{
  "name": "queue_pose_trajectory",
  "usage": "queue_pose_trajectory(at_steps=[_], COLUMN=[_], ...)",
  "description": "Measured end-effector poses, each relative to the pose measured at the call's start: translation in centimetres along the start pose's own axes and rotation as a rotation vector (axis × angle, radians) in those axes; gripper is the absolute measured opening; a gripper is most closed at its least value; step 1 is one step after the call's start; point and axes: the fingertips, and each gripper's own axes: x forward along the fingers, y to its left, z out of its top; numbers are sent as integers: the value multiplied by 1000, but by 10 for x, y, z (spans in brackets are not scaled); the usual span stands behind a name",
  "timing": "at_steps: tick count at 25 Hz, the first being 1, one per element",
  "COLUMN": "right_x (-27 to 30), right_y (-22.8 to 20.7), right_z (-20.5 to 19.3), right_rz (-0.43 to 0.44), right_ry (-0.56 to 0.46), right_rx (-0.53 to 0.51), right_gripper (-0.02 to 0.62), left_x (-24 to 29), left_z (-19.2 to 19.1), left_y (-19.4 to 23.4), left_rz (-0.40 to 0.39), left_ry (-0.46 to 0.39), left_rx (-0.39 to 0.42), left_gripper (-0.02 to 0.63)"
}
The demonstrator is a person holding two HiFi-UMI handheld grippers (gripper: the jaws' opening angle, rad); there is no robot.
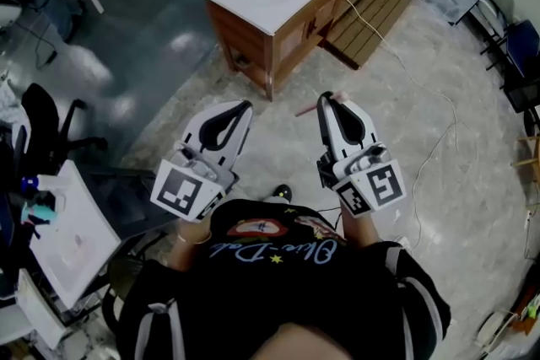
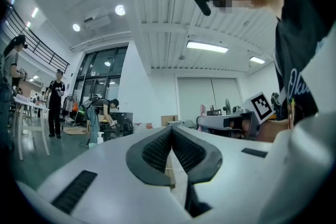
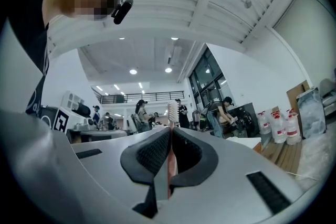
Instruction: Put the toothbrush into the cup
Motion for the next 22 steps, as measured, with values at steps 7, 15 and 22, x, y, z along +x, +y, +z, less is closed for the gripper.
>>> queue_pose_trajectory(at_steps=[7,15,22], right_x=[6,20,37], right_y=[-6,-25,-48], right_z=[-3,-5,0], right_rz=[41,2,-71], right_ry=[1,11,19], right_rx=[31,31,-10], right_gripper=[5,5,5], left_x=[1,29,60], left_z=[-2,0,0], left_y=[4,17,37], left_rz=[52,-2,-81], left_ry=[12,-5,-53], left_rx=[6,9,-2], left_gripper=[-2,-2,-2])
